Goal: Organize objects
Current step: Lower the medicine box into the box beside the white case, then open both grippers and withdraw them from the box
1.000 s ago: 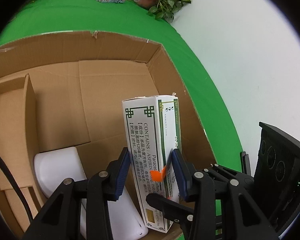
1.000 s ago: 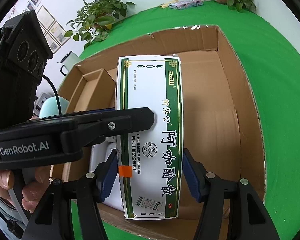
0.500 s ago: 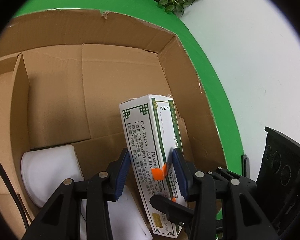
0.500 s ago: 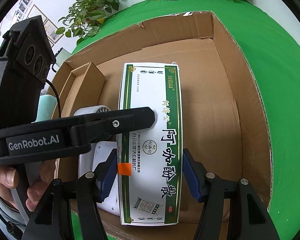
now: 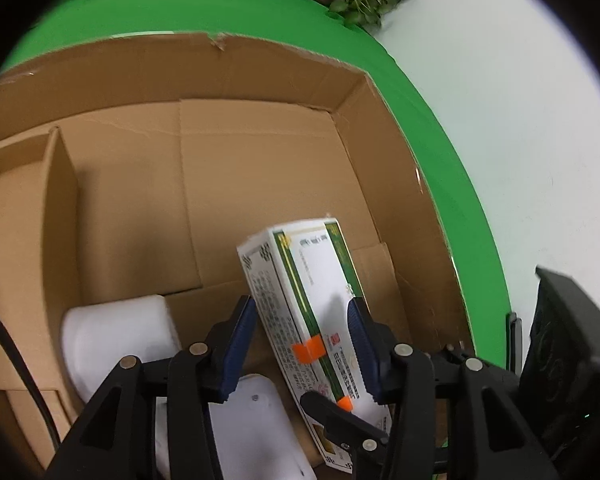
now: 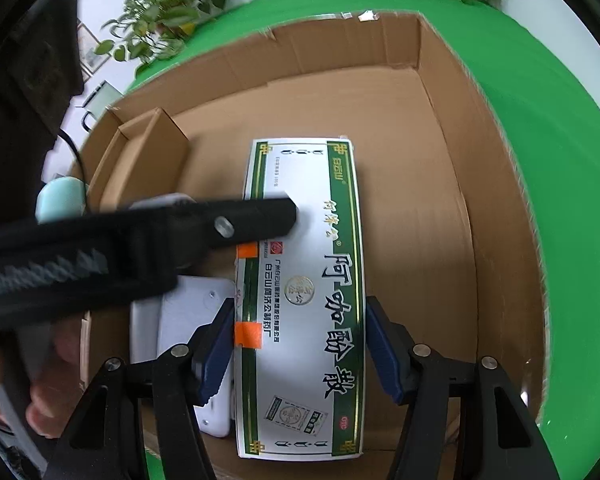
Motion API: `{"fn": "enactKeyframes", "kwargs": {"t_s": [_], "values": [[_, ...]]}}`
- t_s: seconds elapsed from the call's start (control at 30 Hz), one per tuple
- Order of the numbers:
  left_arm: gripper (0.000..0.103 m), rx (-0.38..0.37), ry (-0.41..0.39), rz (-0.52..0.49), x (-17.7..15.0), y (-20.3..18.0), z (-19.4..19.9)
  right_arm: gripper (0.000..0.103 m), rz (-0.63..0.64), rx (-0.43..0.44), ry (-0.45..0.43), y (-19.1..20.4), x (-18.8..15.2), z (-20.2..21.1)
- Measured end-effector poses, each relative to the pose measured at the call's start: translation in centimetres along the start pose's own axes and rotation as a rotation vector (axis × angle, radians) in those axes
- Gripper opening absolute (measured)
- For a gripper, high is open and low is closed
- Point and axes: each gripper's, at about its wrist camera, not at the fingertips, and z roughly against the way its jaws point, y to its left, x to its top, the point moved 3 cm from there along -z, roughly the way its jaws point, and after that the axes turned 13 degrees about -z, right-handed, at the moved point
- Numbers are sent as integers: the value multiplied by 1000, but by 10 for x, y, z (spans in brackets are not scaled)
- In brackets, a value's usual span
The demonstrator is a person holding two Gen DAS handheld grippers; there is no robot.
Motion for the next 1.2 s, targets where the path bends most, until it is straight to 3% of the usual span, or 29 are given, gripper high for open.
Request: {"fn": "enactKeyframes", "kwargs": {"t_s": [0.2,0.6,0.83,0.9,1.03,1.1,1.17,1.2], "values": [[46,11,-17,-22,-4,-1,12,66,-85,93,50,-6,0,0],[46,38,-35,-33,-4,3,9,67,-43,102,20,-1,-15,11],[46,150,-183,-74,-11,-4,52,67,-73,97,30,-6,-19,9],[46,206,-259,-111,-20,-9,73,70,-66,83,-33,-7,-22,21],[53,391,-462,-188,-57,-21,130,103,31,12,-328,5,-46,71],[84,512,-555,-221,-81,-28,154,102,80,1,-463,16,-66,91],[86,644,-656,-225,-116,-32,174,102,133,1,-576,28,-91,103],[86,672,-673,-227,-131,-31,184,102,152,-3,-612,32,-99,104]]}}
